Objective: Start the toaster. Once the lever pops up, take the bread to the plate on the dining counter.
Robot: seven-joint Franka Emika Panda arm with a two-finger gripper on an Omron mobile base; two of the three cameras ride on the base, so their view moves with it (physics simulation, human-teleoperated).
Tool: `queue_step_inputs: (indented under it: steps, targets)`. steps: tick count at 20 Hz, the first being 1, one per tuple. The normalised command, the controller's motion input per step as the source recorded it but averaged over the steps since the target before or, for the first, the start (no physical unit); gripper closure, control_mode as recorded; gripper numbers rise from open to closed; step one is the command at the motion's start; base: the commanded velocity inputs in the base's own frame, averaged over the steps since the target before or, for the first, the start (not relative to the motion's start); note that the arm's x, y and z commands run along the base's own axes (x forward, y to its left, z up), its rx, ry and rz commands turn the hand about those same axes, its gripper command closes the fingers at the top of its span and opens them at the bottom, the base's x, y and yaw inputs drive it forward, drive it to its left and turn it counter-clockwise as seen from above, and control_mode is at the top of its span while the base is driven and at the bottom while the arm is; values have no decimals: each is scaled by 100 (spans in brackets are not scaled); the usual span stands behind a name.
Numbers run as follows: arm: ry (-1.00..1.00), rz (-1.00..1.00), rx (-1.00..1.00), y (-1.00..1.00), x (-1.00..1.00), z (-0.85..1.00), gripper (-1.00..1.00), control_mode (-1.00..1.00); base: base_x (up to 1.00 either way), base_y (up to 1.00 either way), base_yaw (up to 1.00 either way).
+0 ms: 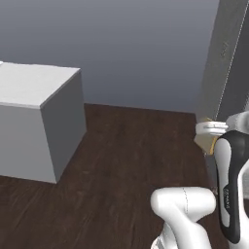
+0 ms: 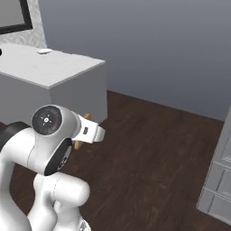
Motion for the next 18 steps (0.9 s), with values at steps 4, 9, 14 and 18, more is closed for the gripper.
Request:
queue_step_inputs:
  steps: [4, 9, 14, 18]
  targets:
    - [0, 0, 0, 0, 0, 0, 100, 100, 100, 53, -8]
    - [0, 0, 0, 0, 0, 0, 100, 100, 100, 24, -5]
    - [0, 0, 0, 0, 0, 0, 100, 100, 100, 0, -8]
    - [0, 0, 0, 0, 0, 0, 100, 100, 100, 0, -9]
